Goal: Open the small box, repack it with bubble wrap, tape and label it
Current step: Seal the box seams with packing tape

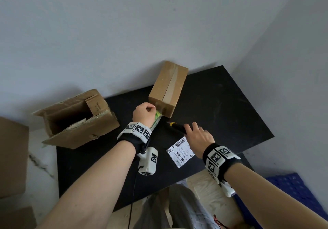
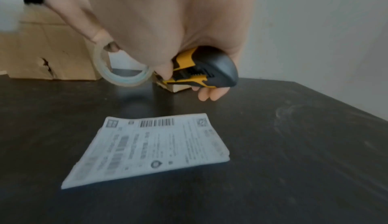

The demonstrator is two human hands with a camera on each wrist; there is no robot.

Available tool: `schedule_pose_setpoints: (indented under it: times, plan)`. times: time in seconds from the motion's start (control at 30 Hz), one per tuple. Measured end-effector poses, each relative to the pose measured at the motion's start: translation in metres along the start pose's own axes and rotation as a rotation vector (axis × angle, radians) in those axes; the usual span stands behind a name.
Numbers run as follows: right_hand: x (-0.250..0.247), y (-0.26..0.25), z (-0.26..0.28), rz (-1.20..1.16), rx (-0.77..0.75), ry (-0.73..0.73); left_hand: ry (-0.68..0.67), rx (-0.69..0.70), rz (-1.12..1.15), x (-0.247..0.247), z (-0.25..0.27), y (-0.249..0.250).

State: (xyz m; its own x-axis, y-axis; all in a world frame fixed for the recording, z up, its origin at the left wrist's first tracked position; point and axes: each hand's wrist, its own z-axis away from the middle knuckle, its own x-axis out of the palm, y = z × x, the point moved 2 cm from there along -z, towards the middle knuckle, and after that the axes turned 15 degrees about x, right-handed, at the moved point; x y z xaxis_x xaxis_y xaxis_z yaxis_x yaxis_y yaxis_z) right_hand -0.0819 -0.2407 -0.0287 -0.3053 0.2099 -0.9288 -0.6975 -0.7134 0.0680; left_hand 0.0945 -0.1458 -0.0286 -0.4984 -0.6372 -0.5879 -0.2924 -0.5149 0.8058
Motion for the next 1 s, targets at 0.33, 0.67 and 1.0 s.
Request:
schedule_pose_setpoints:
  times: [0.33,0.67,1.0]
  plan:
    - [0.031,-0.007,-0.025,0.058,-0.088,-0.094,-0.047,0.056,0.001,-0.002,-0.005,-0.006]
    - [0.024,-0.005,-0.032,-0.107,-0.176,-0.06,-0.086,0.01,0.029,0.0,-0.007,-0.008]
    - [-0.066,-0.045,-0.058,-0.192,-0.382,0.393,-0.096,0.034,-0.008,-0.003,-0.008,-0.003]
